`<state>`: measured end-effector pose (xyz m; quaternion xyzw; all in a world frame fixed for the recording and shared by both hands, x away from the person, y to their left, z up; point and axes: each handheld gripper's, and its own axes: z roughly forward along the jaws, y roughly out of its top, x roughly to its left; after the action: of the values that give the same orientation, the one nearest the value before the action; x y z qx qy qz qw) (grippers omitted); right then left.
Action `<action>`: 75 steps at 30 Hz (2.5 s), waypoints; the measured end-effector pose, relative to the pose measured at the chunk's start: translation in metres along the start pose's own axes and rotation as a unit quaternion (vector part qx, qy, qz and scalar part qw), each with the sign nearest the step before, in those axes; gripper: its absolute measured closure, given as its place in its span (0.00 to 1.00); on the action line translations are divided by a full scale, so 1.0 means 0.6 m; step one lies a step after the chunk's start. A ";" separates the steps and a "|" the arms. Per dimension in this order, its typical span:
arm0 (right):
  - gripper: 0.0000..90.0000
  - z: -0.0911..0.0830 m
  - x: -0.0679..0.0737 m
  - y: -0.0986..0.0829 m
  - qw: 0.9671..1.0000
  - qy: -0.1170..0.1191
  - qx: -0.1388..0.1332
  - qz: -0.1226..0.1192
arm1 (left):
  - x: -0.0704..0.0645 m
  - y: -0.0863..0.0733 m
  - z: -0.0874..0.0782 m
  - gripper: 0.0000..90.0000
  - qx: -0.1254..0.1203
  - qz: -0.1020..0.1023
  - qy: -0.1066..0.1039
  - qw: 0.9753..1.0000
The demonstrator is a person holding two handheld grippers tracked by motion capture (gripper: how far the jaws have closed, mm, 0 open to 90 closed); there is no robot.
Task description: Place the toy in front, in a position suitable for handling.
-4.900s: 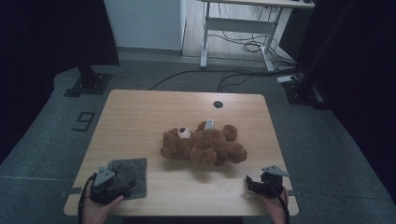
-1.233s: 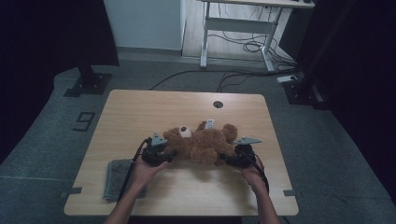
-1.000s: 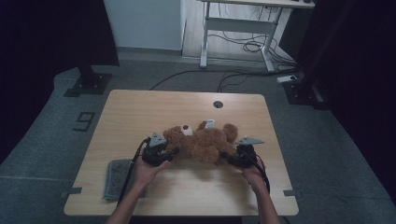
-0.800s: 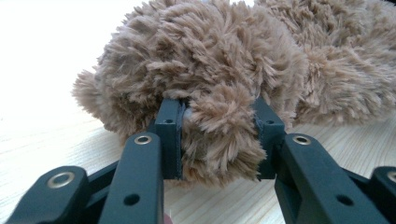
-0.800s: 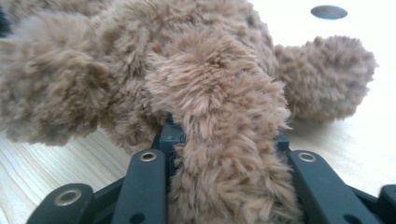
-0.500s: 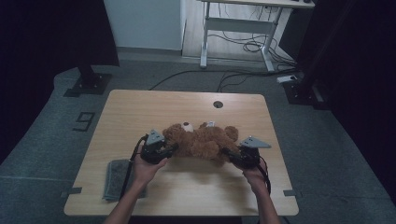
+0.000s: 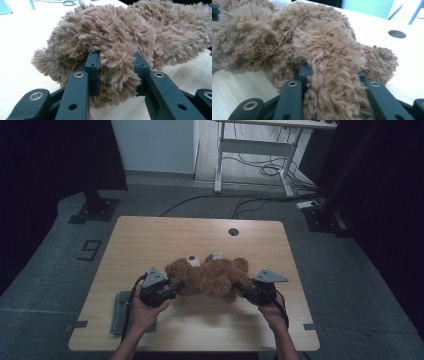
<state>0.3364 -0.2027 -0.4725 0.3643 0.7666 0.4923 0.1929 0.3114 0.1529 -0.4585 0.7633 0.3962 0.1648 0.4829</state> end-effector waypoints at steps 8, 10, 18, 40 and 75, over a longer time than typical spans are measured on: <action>0.71 0.011 0.010 -0.025 1.000 -0.008 0.021 -0.011 | 0.012 -0.032 0.025 0.73 0.034 -0.011 0.003 0.999; 0.70 0.016 0.010 -0.032 1.000 -0.014 0.025 -0.010 | 0.015 -0.038 0.035 0.73 0.046 -0.014 0.004 0.999; 0.69 0.025 0.007 -0.058 1.000 -0.001 0.002 0.022 | 0.024 -0.049 0.040 0.72 0.046 -0.024 0.001 0.999; 0.59 0.021 0.002 -0.060 0.999 -0.017 0.007 0.034 | 0.046 -0.100 -0.065 0.29 0.040 -0.052 0.101 0.993; 0.55 0.023 -0.003 -0.068 0.999 -0.013 0.002 0.036 | 0.060 -0.177 -0.038 0.10 0.155 -0.034 0.157 0.975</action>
<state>0.3319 -0.2058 -0.5153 0.3984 0.7514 0.4924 0.1848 0.2723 0.2173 -0.5445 0.7795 0.5136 0.2026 0.2960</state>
